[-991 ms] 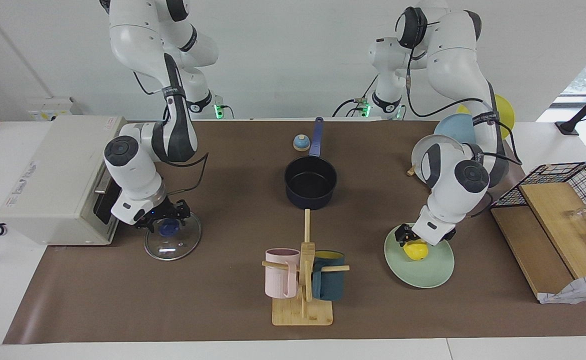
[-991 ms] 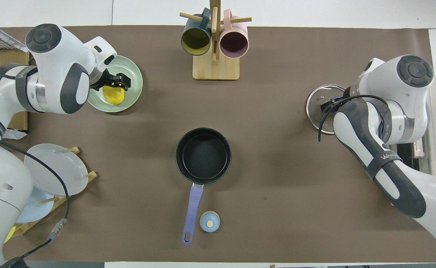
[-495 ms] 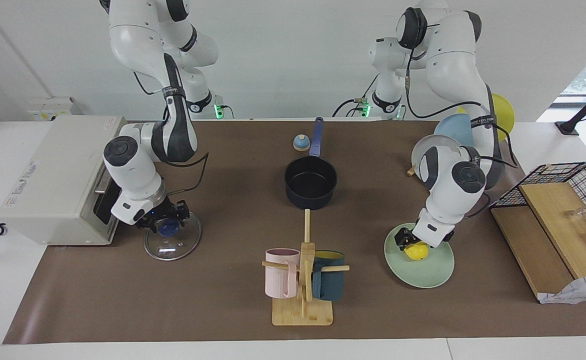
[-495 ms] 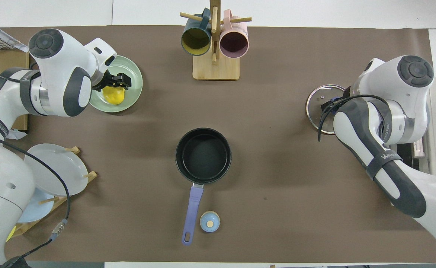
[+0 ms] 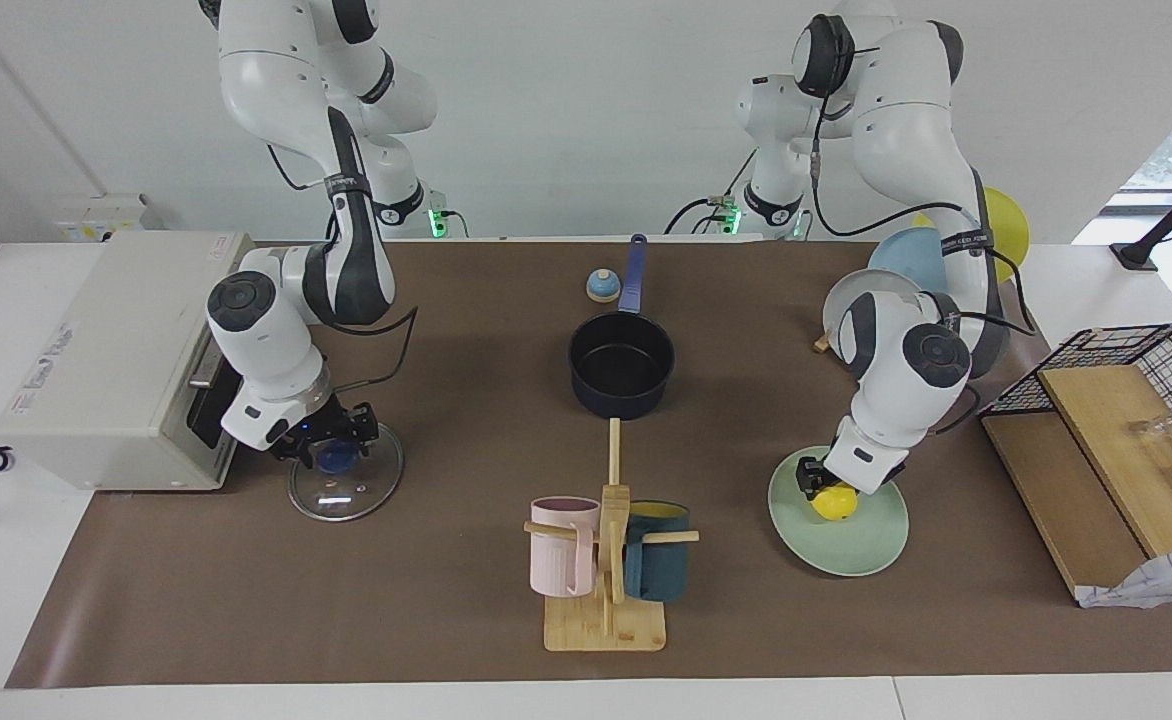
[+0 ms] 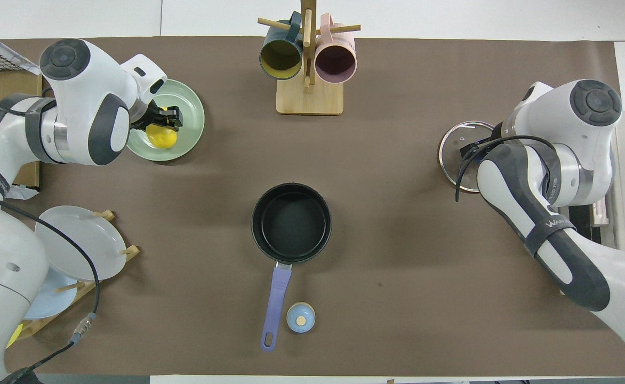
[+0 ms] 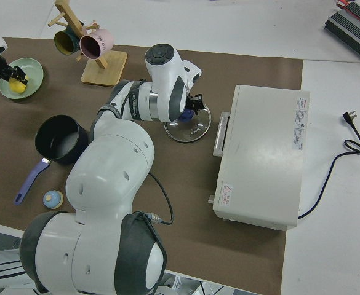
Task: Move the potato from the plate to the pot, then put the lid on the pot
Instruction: 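Carry the potato over the pot with the left gripper while the right lifts the lid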
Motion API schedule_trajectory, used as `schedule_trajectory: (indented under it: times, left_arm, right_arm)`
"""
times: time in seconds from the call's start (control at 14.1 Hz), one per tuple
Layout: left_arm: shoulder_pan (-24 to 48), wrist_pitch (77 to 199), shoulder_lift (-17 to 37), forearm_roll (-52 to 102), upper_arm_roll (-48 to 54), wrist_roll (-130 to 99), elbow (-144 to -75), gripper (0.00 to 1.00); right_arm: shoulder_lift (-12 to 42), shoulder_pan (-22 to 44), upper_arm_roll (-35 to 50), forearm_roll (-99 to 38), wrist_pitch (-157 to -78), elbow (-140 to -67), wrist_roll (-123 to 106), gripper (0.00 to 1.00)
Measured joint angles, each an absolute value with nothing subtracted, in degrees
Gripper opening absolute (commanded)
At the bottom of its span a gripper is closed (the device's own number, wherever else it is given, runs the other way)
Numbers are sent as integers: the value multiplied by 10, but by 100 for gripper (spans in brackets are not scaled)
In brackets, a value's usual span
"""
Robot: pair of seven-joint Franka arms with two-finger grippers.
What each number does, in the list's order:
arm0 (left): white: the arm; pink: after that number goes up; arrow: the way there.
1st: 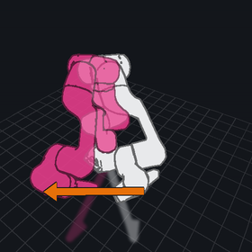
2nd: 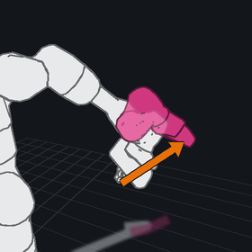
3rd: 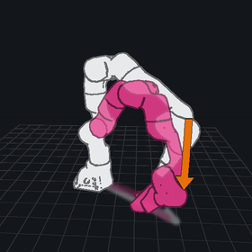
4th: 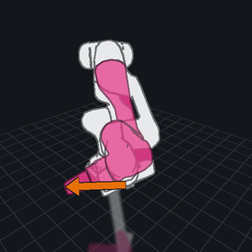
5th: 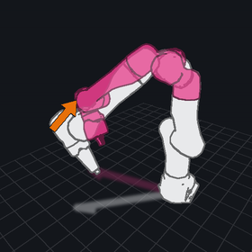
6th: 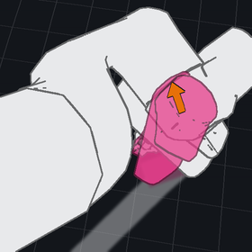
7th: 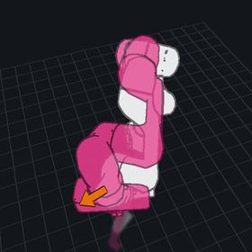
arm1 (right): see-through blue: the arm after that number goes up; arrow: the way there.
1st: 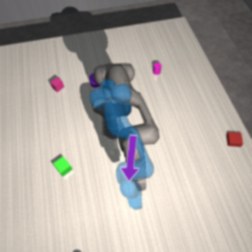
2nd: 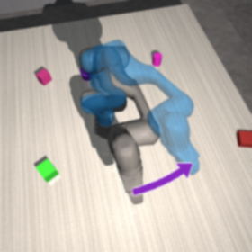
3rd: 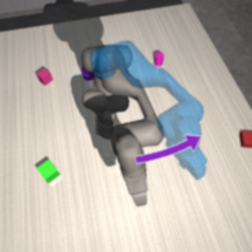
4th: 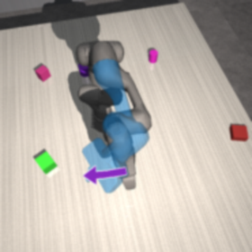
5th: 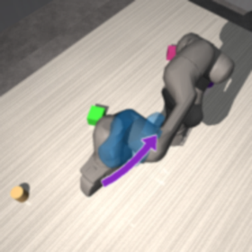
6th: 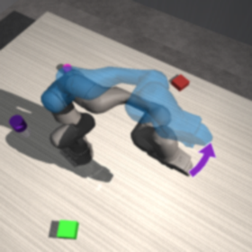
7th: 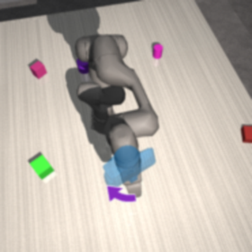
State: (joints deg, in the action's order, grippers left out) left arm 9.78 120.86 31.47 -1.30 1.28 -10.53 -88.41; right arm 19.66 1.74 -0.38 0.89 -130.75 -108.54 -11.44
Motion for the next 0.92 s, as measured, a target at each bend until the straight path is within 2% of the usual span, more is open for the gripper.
schedule_trajectory:
  times: [0.14, 0.28, 0.5, 0.57, 0.71, 0.78, 0.92]
  left_arm:
    - [99, 1164, 301, 5, 14, -113, -854, 0]
    - [102, 1100, 255, 21, 16, -137, -844, 0]
    - [137, 1011, 159, 37, 24, -227, -860, 0]
    - [157, 1003, 128, 44, 25, -251, -880, 0]
    - [199, 1002, 73, 56, 26, -283, -936, 0]
    - [221, 1004, 52, 58, 27, -301, -963, 0]
    - [271, 1048, 24, 59, 28, -348, -1017, 0]
  right_arm:
    - [197, 17, -4, 9, -1308, -1085, -114, 84]
    - [198, 17, -4, 9, -1308, -1085, -114, 75]
    - [198, 17, -4, 9, -1308, -1085, -114, 47]
    - [197, 17, -4, 8, -1308, -1085, -114, 37]
    - [197, 17, -4, 8, -1307, -1085, -114, 9]
    - [197, 17, -4, 8, -1304, -1084, -114, 0]
    - [197, 18, -3, 8, -1271, -1063, -114, 0]
